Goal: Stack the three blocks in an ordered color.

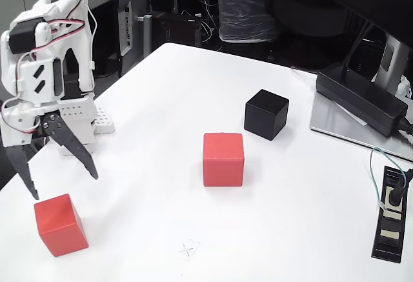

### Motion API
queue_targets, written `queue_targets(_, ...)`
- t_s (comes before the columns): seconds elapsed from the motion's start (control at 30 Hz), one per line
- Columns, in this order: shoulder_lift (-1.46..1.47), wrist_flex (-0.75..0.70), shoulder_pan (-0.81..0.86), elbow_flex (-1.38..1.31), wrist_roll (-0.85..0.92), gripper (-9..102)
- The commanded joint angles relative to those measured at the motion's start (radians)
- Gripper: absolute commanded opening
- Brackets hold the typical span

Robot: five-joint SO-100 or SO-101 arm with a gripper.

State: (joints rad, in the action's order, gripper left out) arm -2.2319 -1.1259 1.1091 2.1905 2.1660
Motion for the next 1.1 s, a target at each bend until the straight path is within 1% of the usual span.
queue_targets(0.0,0.0,0.005,0.046,-0.003,0.078,38)
queue_targets(0.2,0.064,0.012,0.138,-0.011,0.198,38)
queue_targets(0.33,0.133,0.023,0.183,-0.018,0.227,38)
queue_targets(0.57,0.196,0.15,0.202,-0.006,0.222,38)
queue_targets(0.7,0.244,0.198,0.213,-0.006,0.222,38)
queue_targets(0.83,0.284,0.212,0.213,-0.008,0.212,38)
queue_targets(1.07,0.319,0.213,0.202,-0.017,0.075,38)
